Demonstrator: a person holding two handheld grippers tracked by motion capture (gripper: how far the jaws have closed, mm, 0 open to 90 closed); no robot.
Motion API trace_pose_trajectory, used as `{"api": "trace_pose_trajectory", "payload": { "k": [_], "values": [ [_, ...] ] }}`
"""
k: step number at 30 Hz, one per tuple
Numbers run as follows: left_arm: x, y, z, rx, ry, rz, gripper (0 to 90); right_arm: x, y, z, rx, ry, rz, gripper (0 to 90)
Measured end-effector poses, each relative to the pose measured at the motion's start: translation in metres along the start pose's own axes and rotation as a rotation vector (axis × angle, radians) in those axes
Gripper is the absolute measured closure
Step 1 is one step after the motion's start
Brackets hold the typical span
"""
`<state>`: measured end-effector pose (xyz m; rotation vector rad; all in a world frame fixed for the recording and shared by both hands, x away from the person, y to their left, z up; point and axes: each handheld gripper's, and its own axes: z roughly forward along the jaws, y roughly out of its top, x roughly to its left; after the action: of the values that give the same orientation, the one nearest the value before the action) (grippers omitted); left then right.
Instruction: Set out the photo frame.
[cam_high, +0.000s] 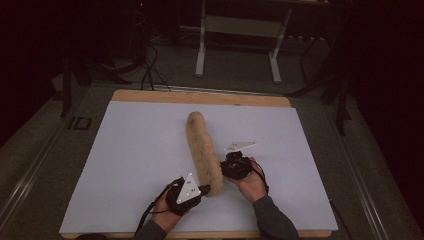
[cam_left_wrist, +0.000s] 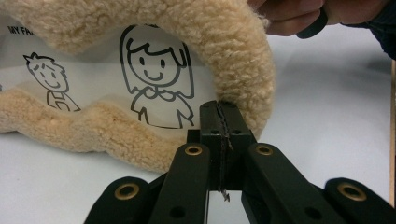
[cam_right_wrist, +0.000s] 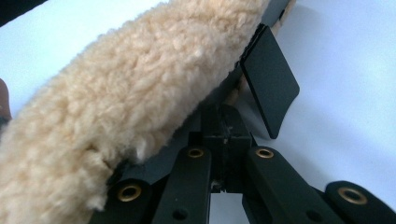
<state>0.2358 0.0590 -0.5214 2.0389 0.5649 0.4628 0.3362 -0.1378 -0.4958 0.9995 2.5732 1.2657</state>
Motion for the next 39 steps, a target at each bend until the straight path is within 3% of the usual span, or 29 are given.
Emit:
{"api": "trace_pose_trajectory", "payload": {
  "k": [12,16,18,19,25,28,39],
  "values": [
    [0.003,0.0,-0.004,0.014,-0.009,0.018,82.8,-0.005,0.003,-0.013,0.002,-0.064,0.014,83.1],
    [0.008,-0.001,-0.009,0.02,0.012,0.021,79.6,-0.008,0.006,-0.026,-0.001,-0.082,0.03,74.4],
    [0.008,-0.001,-0.009,0.02,0.012,0.021,79.1,-0.008,0.006,-0.028,-0.001,-0.084,0.033,74.4],
    [0.011,-0.001,-0.011,0.014,0.024,0.014,77.7,-0.008,0.007,-0.032,-0.002,-0.087,0.034,69.4],
    [0.019,-0.001,-0.016,0.008,0.047,-0.01,75.9,-0.006,0.008,-0.043,-0.019,-0.098,0.05,59.9],
    [0.022,-0.002,-0.017,0.01,0.057,-0.02,74.8,-0.005,0.011,-0.051,-0.031,-0.09,0.074,56.6],
    [0.031,-0.004,-0.019,0.028,0.085,-0.045,71.1,0.002,0.021,-0.071,-0.098,-0.058,0.093,46.7]
  ]
}}
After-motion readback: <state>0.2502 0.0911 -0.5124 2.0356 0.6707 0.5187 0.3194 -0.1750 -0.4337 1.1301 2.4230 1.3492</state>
